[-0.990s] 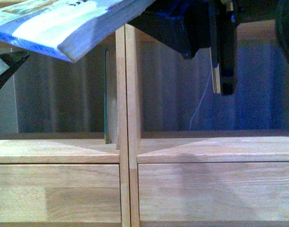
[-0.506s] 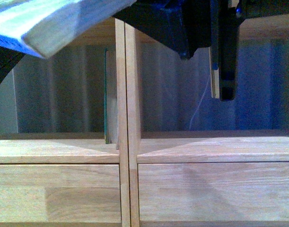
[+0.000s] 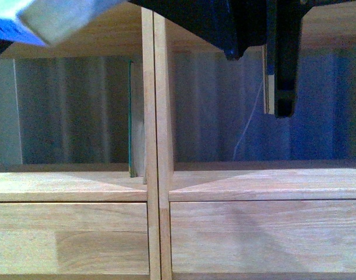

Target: Organize books on shelf

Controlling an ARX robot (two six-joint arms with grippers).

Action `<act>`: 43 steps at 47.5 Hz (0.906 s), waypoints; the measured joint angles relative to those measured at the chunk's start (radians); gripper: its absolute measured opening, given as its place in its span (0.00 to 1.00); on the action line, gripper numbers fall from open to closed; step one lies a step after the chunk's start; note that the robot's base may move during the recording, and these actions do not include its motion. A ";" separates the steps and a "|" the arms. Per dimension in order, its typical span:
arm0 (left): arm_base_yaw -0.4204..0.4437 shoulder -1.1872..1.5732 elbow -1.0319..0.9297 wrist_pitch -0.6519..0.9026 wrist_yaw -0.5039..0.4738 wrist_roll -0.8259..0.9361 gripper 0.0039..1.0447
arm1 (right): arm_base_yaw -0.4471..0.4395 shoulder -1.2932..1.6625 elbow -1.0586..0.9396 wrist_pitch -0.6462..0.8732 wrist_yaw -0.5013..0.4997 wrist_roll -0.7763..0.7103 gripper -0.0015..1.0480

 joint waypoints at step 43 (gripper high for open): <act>0.245 -0.098 0.148 -0.565 -0.138 0.415 0.06 | -0.354 0.040 0.002 0.033 0.357 -0.406 0.93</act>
